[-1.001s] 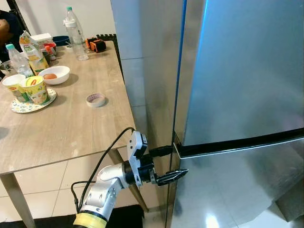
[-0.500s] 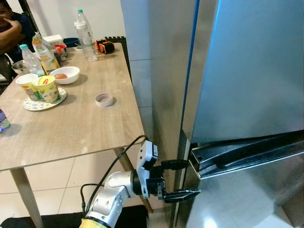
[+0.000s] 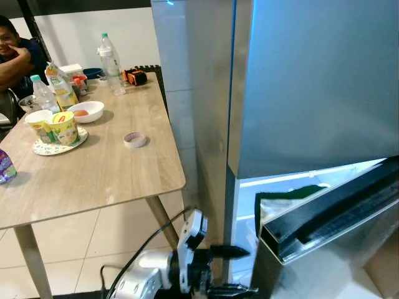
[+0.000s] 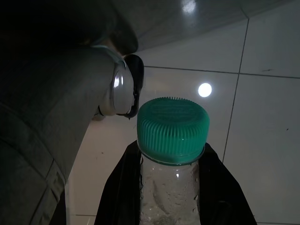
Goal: Restocking fridge
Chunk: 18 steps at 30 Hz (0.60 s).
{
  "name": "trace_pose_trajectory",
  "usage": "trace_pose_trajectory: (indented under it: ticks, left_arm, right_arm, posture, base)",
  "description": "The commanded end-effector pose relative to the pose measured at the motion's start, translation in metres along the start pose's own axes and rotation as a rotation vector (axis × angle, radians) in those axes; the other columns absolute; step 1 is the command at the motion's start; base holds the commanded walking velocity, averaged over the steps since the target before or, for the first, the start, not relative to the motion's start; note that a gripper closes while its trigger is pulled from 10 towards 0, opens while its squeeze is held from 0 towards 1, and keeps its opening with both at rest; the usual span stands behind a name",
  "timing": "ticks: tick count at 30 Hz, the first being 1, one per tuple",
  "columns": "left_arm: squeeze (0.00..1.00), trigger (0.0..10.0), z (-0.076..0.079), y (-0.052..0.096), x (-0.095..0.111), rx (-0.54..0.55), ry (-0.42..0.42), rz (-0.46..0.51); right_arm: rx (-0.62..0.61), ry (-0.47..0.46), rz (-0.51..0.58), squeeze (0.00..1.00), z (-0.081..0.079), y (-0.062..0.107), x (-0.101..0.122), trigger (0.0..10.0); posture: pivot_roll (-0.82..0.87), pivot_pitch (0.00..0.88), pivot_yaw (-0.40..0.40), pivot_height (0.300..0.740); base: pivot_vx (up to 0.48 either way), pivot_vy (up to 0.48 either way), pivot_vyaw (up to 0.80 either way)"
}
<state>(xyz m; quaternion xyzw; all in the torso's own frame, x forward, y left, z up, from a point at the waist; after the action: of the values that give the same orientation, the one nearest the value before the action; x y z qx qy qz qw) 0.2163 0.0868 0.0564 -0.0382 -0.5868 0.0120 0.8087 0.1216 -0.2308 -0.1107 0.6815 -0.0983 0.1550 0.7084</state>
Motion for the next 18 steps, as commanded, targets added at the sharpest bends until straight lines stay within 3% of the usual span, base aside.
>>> trace_pose_trajectory:
  ticks: [1, 5, 10, 11, 12, 13, 15, 16, 17, 18]
  left_arm:
    - [0.0, 10.0, -0.001, 0.022, -0.019, 0.086, 0.081, -0.04]
    - [0.0, 10.0, -0.002, 0.045, -0.041, 0.221, 0.178, -0.045]
    - [0.0, 10.0, -0.01, 0.076, -0.068, 0.522, 0.271, -0.051]
    - [0.0, 10.0, -0.01, 0.076, -0.068, 0.522, 0.271, -0.051]
    - [0.0, 10.0, -0.012, 0.084, -0.075, 0.622, 0.301, -0.053]
    - [0.0, 10.0, -0.012, 0.084, -0.075, 0.622, 0.301, -0.053]
    - [0.0, 10.0, -0.014, 0.094, -0.087, 0.762, 0.343, -0.07]
    - [0.0, 10.0, -0.014, 0.094, -0.087, 0.762, 0.343, -0.07]
    - [0.0, 10.0, -0.012, 0.108, -0.105, 0.962, 0.436, -0.103]
    - [0.0, 10.0, -0.012, 0.108, -0.105, 0.962, 0.436, -0.103]
  right_arm:
    - [0.004, 0.003, -0.005, 0.0, -0.002, -0.001, 0.0, 10.0]
    - [0.006, 0.0, -0.007, 0.0, -0.003, -0.001, -0.001, 10.0]
    - [0.008, 0.002, -0.009, 0.0, -0.004, -0.001, -0.002, 10.0]
    - [0.008, 0.002, -0.009, 0.0, -0.004, -0.001, -0.002, 10.0]
    - [0.007, 0.002, -0.01, 0.0, -0.004, -0.001, -0.002, 10.0]
    - [0.007, 0.002, -0.01, 0.0, -0.004, -0.001, -0.002, 10.0]
    - [0.006, 0.002, -0.012, 0.0, -0.005, -0.001, -0.002, 10.0]
    - [0.006, 0.002, -0.012, 0.0, -0.005, -0.001, -0.002, 10.0]
    - [0.004, 0.003, -0.016, 0.0, -0.005, -0.001, -0.003, 10.0]
    - [0.004, 0.003, -0.016, 0.0, -0.005, -0.001, -0.003, 10.0]
  posture:
    - [-0.09, 0.0, 0.021, 0.734]
    - [-0.09, 0.0, 0.021, 0.734]
    - [-0.09, 0.0, 0.021, 0.734]
    - [-0.09, 0.0, 0.021, 0.734]
    - [-0.08, 0.0, 0.02, 0.734]
    - [-0.08, 0.0, 0.02, 0.734]
    - [-0.09, 0.0, 0.021, 0.734]
    - [-0.09, 0.0, 0.021, 0.734]
    - [-0.08, 0.0, 0.022, 0.734]
    - [-0.08, 0.0, 0.022, 0.734]
  base:
    - [0.0, 0.0, 0.0]
    - [0.0, 0.0, 0.0]
    - [0.0, 0.0, 0.0]
    - [0.0, 0.0, 0.0]
    - [0.0, 0.0, 0.0]
    - [0.0, 0.0, 0.0]
    - [0.0, 0.0, 0.0]
    - [0.0, 0.0, 0.0]
    - [0.0, 0.0, 0.0]
    - [0.0, 0.0, 0.0]
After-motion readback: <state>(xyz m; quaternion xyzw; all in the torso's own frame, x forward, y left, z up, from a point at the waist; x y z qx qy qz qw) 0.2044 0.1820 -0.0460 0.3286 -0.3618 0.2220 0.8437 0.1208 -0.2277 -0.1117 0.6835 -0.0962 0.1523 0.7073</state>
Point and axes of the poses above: a point about 5 cm out from each wrist's last joint towards the gripper, its own y axis pointing back from the gripper into the wrist, its own x axis along the axis of the wrist's last joint, z = x × y, the point moved 1 cm from there along -y, pointing out of the wrist towards the gripper, and after that the axes turned 7 degrees about -y, right-handed, at the moved point
